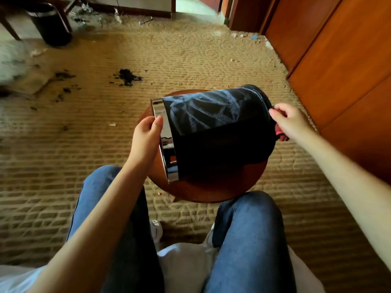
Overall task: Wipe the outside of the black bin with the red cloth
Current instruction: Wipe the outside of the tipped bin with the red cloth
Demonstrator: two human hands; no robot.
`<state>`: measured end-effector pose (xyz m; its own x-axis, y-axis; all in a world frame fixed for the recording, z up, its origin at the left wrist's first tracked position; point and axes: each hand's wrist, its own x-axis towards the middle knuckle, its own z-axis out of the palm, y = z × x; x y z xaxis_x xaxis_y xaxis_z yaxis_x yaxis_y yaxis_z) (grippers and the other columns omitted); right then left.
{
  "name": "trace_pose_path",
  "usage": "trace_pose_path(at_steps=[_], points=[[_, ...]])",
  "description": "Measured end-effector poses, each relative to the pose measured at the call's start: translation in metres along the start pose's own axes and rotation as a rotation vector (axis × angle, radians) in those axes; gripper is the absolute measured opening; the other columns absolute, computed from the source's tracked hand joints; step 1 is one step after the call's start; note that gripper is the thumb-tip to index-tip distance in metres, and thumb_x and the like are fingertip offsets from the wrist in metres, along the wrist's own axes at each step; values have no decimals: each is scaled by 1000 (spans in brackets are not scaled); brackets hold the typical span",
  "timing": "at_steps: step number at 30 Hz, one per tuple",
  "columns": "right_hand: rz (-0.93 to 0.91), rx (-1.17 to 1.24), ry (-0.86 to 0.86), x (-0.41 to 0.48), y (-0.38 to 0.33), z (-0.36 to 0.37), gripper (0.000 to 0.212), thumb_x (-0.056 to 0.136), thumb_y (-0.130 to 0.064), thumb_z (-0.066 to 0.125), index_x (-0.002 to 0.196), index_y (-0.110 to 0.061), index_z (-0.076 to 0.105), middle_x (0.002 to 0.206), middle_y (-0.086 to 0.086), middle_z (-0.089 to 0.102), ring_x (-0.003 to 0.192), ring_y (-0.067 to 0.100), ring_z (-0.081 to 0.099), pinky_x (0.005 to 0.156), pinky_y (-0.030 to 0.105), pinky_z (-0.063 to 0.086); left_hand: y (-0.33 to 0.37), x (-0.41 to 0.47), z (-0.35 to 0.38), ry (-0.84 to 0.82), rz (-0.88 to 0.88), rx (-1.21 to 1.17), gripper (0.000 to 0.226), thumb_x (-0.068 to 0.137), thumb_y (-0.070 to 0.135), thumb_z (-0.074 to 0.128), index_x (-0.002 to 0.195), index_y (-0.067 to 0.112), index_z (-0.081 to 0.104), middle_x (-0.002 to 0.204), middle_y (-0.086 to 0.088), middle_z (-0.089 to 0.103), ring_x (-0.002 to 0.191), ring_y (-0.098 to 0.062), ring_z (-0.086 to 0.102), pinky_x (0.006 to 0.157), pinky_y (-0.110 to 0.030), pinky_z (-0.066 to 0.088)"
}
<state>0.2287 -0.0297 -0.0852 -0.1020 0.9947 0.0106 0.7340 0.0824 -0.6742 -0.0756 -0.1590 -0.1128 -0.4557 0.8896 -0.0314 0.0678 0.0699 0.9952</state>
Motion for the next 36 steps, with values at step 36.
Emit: trace_pose_path(at_steps=[36], points=[[-435,-576,335,-103,-80,107,43,79,-4,55,121,3,58,89,22,57,73,40,56,54,38,45,-12,5,2,-22,-60,-68,33,86,42,48,84,9,55,82,-11,51,77,-23,48,74,-41,43]])
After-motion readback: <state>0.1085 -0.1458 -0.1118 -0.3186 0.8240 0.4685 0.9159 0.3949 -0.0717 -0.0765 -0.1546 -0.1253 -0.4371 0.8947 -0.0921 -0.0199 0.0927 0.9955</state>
